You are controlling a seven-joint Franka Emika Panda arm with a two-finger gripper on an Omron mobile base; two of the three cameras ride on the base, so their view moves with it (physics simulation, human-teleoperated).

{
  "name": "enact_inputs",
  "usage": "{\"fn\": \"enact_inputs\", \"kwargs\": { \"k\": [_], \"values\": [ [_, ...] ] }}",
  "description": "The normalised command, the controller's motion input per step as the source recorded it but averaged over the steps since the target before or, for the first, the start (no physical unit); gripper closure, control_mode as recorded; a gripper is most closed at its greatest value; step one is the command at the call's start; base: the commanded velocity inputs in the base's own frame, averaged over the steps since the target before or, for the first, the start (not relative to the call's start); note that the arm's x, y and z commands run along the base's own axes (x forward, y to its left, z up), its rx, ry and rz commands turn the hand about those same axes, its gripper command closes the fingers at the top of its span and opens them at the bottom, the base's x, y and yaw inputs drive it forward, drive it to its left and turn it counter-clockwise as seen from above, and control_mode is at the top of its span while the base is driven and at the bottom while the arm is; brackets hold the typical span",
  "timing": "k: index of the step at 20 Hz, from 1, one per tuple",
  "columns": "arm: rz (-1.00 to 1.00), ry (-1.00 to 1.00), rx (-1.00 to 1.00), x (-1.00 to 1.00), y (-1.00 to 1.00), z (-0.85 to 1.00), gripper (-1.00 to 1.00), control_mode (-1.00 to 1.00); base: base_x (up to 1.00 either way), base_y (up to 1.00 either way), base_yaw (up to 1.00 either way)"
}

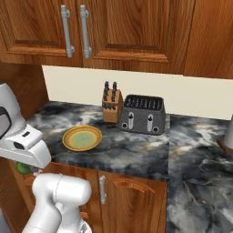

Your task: Pick avocado from the fridge and place it on the plate on the counter.

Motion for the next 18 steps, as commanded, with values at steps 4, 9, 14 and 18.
{"fn": "enact_inputs", "kwargs": {
  "k": [4,9,14,18],
  "values": [
    [0.00,0.00,0.00,0.00,0.00,0.00,1.00,1.00,0.76,0.00,0.06],
    [0.00,0.00,0.00,0.00,0.00,0.00,1.00,1.00,0.52,0.02,0.00],
    [0.03,-0.03,0.00,0.57,0.00,-0.03,1.00,-1.00,0.10,0.00,0.00],
    [0.01,0.00,0.00,0.99,0.00,-0.34,1.00,-1.00,0.00,0.00,0.00]
  ]
}}
